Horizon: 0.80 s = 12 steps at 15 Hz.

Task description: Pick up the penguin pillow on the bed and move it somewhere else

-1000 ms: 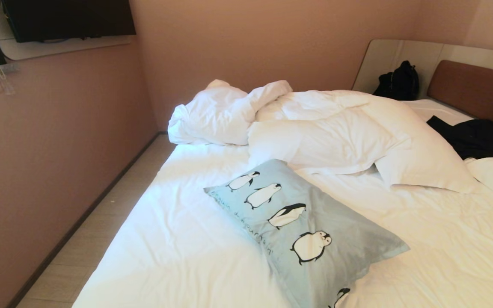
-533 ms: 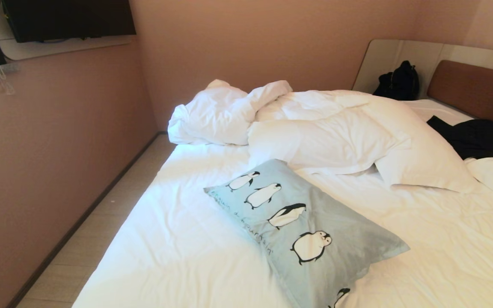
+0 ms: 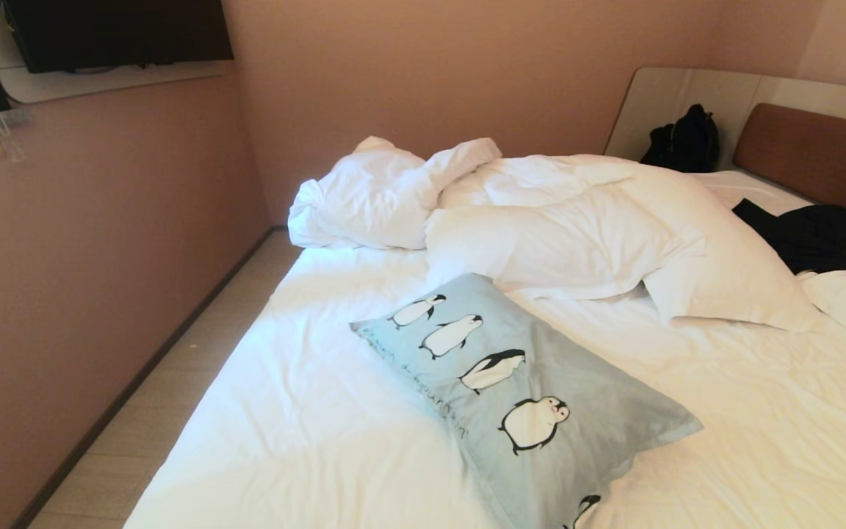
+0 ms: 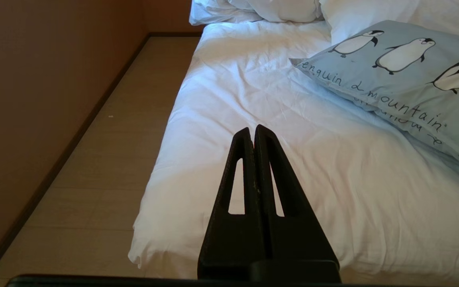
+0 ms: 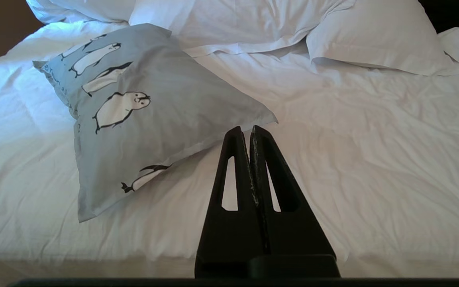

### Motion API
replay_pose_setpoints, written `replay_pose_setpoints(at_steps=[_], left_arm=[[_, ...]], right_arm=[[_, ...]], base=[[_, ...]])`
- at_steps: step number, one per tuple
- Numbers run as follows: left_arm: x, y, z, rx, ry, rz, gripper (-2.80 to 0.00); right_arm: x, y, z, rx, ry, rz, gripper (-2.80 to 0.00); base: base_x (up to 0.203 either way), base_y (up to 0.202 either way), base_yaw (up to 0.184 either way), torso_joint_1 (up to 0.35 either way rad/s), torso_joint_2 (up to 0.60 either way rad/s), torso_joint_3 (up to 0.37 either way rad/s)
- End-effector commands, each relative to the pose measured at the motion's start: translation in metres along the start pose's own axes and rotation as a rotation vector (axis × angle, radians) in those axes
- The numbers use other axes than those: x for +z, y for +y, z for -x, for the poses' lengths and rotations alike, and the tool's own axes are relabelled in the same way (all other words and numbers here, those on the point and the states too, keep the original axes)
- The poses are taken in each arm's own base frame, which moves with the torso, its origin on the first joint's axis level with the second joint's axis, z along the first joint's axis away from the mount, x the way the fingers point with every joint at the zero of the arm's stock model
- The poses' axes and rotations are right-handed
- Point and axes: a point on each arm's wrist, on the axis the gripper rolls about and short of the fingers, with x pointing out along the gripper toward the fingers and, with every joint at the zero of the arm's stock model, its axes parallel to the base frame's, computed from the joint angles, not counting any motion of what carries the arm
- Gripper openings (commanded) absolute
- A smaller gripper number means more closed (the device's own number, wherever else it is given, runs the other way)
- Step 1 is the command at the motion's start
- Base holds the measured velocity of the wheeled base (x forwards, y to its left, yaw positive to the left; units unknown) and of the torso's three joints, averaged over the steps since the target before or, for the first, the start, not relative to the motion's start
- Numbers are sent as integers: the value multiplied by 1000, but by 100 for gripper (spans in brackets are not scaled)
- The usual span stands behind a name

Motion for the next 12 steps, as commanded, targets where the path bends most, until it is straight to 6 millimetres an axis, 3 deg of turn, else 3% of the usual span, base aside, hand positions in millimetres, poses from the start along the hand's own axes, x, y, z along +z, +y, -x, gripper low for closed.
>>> replay_pose_setpoints(at_steps=[1,12], left_arm=[[0,0,0,1,1,0,-280],[0,0,0,1,1,0,-280]], right_arm=[[-7,0,-3,1,27,2,-280],[-24,0,-9,-2,93,9,-280]], base=[[0,0,0,0,0,0],[0,0,0,0,0,0]])
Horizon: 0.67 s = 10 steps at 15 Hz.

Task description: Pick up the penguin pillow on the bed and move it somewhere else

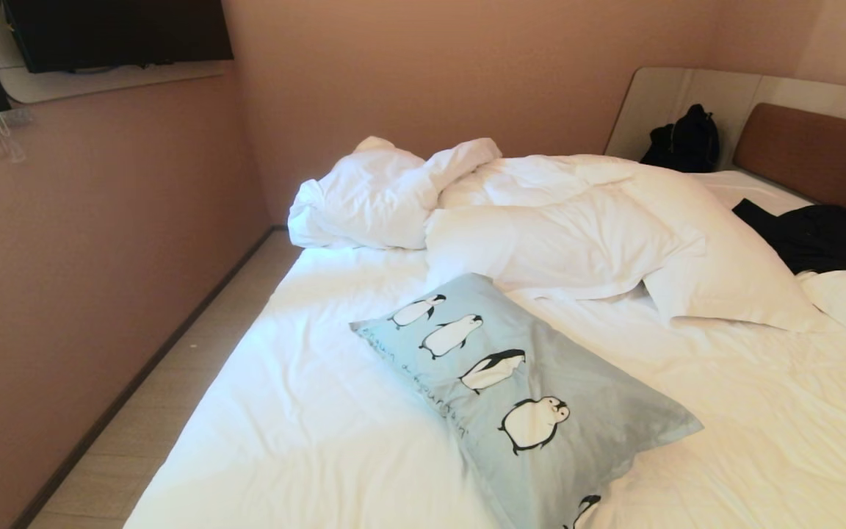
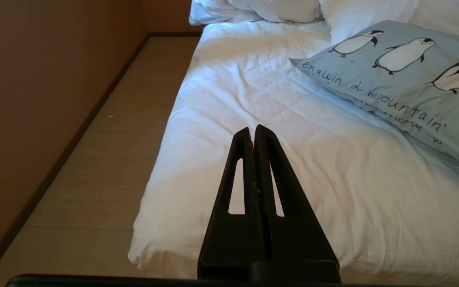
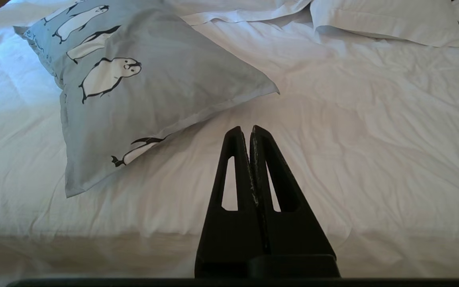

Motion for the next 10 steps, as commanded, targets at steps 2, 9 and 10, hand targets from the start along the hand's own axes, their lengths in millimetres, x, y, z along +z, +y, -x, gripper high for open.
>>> replay_pose_setpoints(at_steps=[2,9,10], left_arm=[[0,0,0,1,1,1,-280],[0,0,0,1,1,1,-280],[0,0,0,1,1,1,-280]], right_arm=[[-5,0,-2,0,21,13,-280],[-5,0,-2,2,18,8,-280],[-5,0,-2,0,18,5,-280]], base=[[0,0,0,0,0,0],[0,0,0,0,0,0],[0,0,0,0,0,0]])
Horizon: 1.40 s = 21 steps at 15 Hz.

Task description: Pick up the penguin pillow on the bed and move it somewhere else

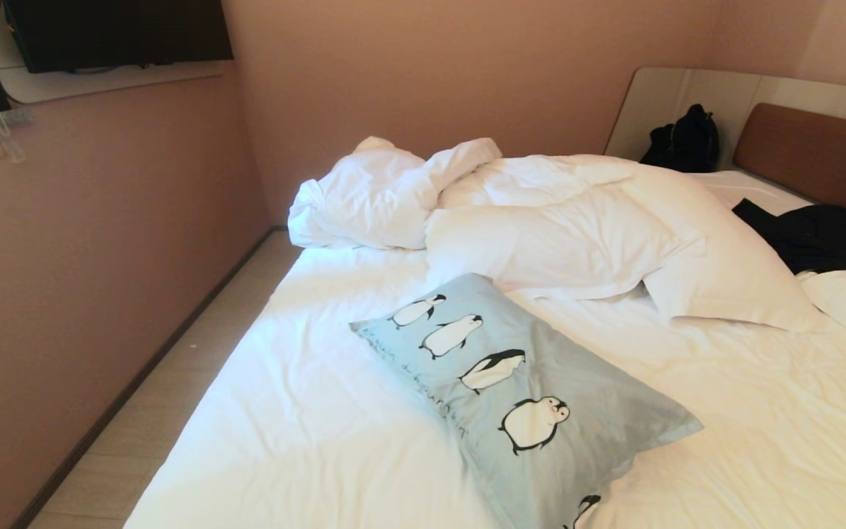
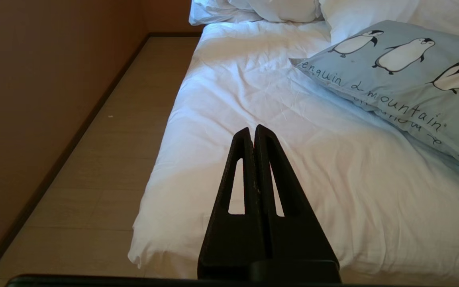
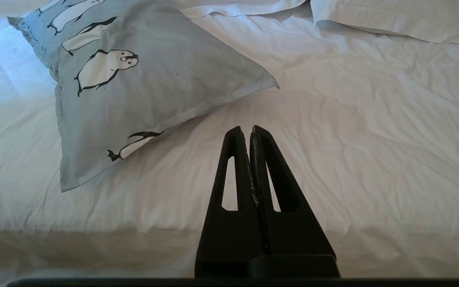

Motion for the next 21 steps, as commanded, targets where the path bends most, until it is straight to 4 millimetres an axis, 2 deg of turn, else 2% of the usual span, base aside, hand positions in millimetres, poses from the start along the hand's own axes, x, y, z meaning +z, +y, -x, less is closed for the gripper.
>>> replay_pose_setpoints(at_steps=[1,21], left_arm=[[0,0,0,2,1,1,-280],[0,0,0,1,1,1,-280]], right_arm=[[0,0,0,0,2,-3,-280],[0,0,0,-2,3,-9,-280]], base=[[0,0,0,0,0,0],[0,0,0,0,0,0]])
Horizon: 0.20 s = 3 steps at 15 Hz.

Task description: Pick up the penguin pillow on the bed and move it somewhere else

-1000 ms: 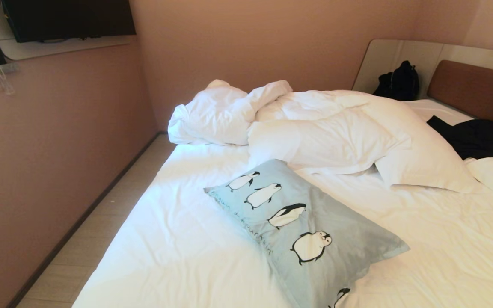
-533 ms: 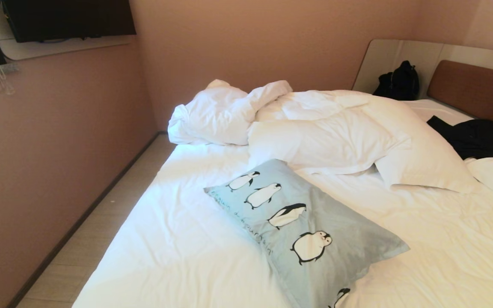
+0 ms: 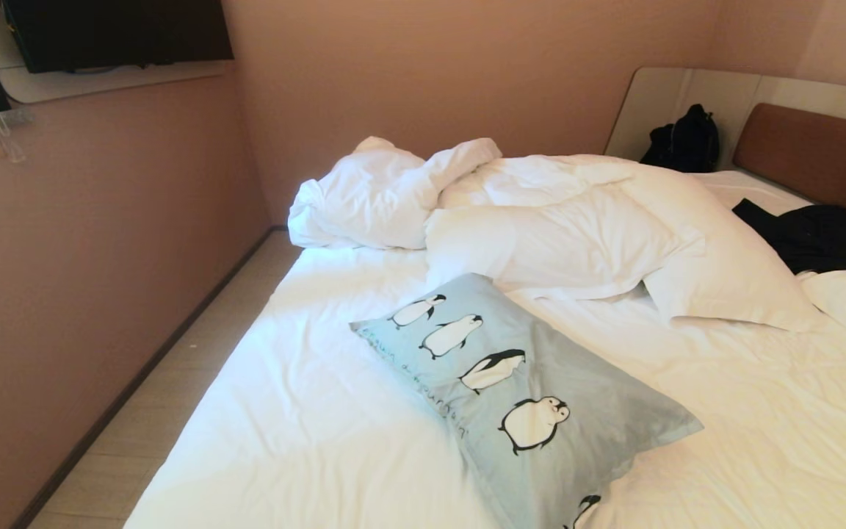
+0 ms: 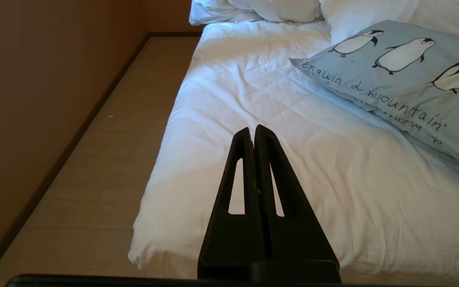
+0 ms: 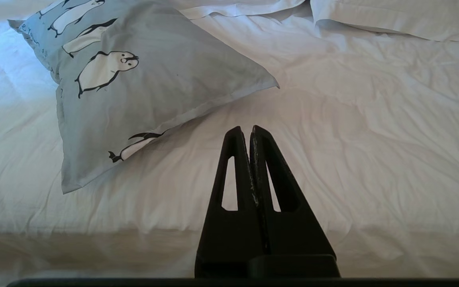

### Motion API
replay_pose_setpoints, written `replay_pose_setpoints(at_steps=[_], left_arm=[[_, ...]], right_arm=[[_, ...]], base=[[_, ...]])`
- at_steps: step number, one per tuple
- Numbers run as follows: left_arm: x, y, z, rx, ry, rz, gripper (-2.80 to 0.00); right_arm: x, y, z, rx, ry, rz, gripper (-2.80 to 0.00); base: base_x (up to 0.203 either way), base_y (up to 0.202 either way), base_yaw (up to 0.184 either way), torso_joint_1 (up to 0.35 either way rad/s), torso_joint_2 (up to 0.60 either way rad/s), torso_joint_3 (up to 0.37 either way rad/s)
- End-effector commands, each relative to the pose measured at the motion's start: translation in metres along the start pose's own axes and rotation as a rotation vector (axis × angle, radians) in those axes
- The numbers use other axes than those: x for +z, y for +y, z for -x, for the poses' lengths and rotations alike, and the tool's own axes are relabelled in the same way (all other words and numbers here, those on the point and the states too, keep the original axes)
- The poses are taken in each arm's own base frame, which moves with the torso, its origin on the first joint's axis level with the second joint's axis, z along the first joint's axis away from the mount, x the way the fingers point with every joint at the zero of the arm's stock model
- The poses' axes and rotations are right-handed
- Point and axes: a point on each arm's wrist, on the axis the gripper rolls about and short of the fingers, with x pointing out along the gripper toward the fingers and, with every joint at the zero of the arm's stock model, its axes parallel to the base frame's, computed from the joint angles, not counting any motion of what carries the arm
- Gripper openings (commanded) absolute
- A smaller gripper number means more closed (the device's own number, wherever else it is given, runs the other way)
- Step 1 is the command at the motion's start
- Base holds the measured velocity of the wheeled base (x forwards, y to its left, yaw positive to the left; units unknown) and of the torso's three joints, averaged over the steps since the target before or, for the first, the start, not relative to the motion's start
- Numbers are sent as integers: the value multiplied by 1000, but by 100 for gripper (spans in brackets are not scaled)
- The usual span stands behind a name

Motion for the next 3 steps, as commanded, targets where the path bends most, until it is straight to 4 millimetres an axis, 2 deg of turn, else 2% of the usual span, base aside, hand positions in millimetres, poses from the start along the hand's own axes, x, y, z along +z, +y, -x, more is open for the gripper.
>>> replay_pose_setpoints(at_steps=[1,3], left_arm=[[0,0,0,1,1,0,-280],[0,0,0,1,1,0,-280]], right_arm=[[0,0,0,0,2,0,-280],[0,0,0,0,2,1,-280]], base=[[0,0,0,0,0,0],[0,0,0,0,0,0]])
